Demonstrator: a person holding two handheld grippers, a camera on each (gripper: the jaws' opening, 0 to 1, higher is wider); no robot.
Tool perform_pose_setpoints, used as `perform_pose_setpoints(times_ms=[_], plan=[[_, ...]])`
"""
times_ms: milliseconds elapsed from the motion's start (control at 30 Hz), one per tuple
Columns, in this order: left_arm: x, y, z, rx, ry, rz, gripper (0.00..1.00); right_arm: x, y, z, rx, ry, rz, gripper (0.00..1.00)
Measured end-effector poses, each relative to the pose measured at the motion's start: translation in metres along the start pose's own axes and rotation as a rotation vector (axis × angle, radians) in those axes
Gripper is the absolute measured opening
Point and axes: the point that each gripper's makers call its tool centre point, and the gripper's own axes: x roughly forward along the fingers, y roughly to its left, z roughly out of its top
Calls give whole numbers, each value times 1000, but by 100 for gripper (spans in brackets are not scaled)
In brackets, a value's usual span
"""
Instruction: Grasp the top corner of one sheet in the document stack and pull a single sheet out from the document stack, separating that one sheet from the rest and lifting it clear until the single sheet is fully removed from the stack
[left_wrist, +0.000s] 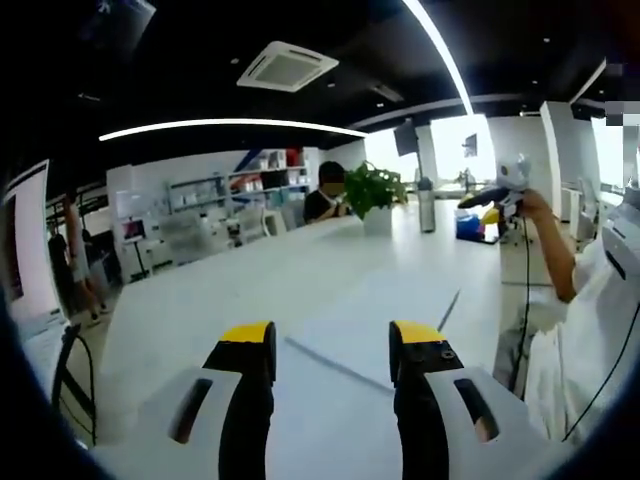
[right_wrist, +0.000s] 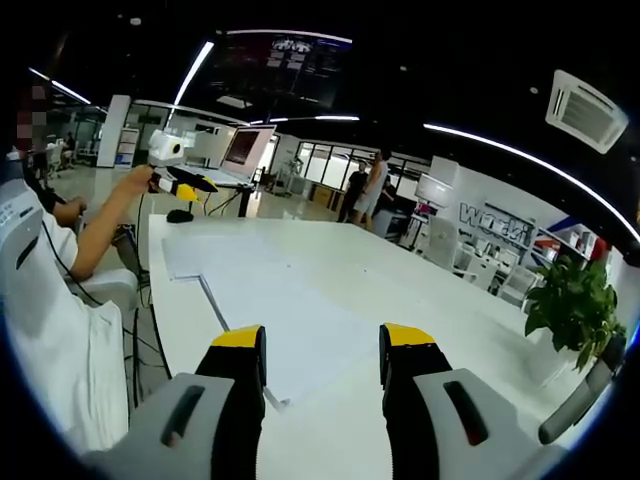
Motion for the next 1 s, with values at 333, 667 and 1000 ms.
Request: perform_pose_setpoints(times_ms=[333, 667, 1000], plan=[[-10, -1, 9, -6, -33, -7, 46, 2, 4, -2, -18, 18, 11, 45], [-11, -4, 14, -7, -45, -4, 46, 2, 1, 17, -24, -7, 16, 45], [-7, -14, 17, 6, -23, -13, 45, 14, 6, 29, -16, -35, 69, 45]])
